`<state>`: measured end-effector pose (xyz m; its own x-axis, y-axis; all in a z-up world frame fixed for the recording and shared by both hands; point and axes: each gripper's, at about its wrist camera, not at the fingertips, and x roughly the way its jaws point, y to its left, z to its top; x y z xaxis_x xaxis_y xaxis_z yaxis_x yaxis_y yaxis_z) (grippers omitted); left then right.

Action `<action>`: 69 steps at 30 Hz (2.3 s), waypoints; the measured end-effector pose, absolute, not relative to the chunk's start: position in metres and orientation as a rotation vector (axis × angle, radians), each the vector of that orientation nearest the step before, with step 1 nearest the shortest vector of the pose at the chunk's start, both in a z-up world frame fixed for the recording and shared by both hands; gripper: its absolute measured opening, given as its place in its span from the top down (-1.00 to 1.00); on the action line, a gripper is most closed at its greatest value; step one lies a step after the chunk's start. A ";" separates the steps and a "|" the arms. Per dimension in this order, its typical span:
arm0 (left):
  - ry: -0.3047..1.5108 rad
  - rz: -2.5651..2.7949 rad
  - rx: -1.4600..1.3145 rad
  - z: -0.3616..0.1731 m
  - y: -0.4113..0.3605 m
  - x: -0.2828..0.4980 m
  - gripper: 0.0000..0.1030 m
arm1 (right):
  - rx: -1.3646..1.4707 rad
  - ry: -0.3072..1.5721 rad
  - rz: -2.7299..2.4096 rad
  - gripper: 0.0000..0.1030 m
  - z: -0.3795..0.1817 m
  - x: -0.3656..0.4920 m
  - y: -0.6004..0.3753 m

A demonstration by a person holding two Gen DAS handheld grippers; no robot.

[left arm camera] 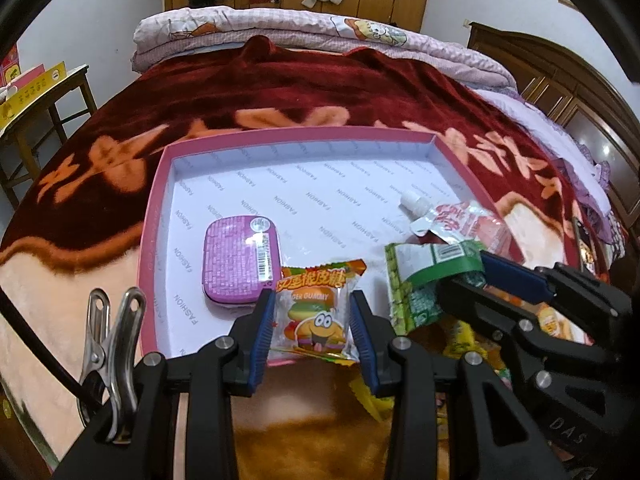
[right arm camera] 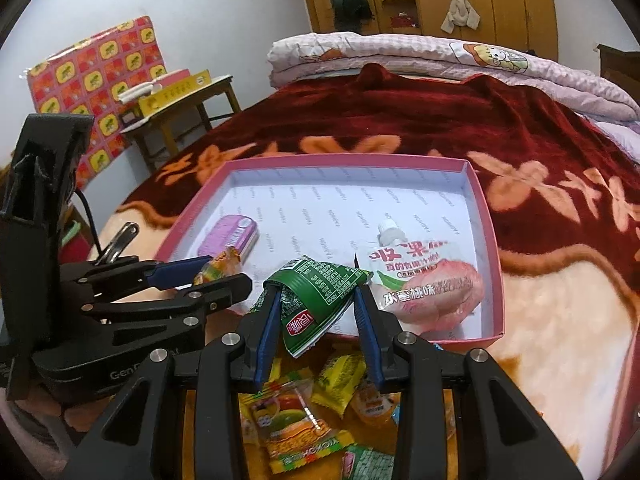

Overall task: Organize snacks
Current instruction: 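Carry the gummy bag and green bag over the tray with both grippers, then open both grippers to drop the gummy bag and green bag in the tray, then move both open grippers back over the candy pile beside the tray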

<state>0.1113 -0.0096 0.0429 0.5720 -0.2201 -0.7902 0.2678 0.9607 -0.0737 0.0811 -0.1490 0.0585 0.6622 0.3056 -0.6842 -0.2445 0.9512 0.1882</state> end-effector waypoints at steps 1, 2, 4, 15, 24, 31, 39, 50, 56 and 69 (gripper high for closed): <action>0.921 -0.287 0.058 0.041 -0.010 0.113 0.25 | 0.080 0.789 0.305 0.28 0.058 0.082 -0.149; 0.919 -0.288 0.061 0.040 -0.010 0.114 0.25 | 0.075 0.789 0.297 0.28 0.056 0.083 -0.150; 0.920 -0.283 0.073 0.038 -0.012 0.117 0.24 | 0.065 0.790 0.275 0.28 0.054 0.086 -0.150; 0.924 -0.240 0.090 0.031 -0.010 0.131 0.22 | 0.057 0.784 0.251 0.27 0.051 0.089 -0.156; 0.946 -0.234 0.078 0.032 -0.011 0.132 0.08 | 0.095 0.809 0.266 0.27 0.048 0.092 -0.160; 0.942 -0.226 0.073 0.037 -0.009 0.126 -0.15 | 0.133 0.790 0.294 0.05 0.053 0.086 -0.162; 0.910 -0.241 0.066 0.051 -0.011 0.110 -0.24 | 0.134 0.749 0.309 -0.04 0.064 0.073 -0.161; 0.884 -0.242 0.049 0.066 -0.008 0.085 -0.25 | 0.163 0.731 0.324 -0.06 0.073 0.051 -0.170; 0.881 -0.238 0.040 0.068 -0.007 0.076 -0.25 | 0.173 0.739 0.318 -0.06 0.072 0.039 -0.175; 0.897 -0.238 0.039 0.065 -0.008 0.055 -0.25 | 0.198 0.766 0.304 -0.06 0.068 0.022 -0.191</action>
<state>0.0547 -0.0084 0.0654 0.5996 -0.1886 -0.7778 0.2214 0.9730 -0.0653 0.0220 -0.1910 0.0682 0.6804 0.3404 -0.6490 -0.1975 0.9380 0.2848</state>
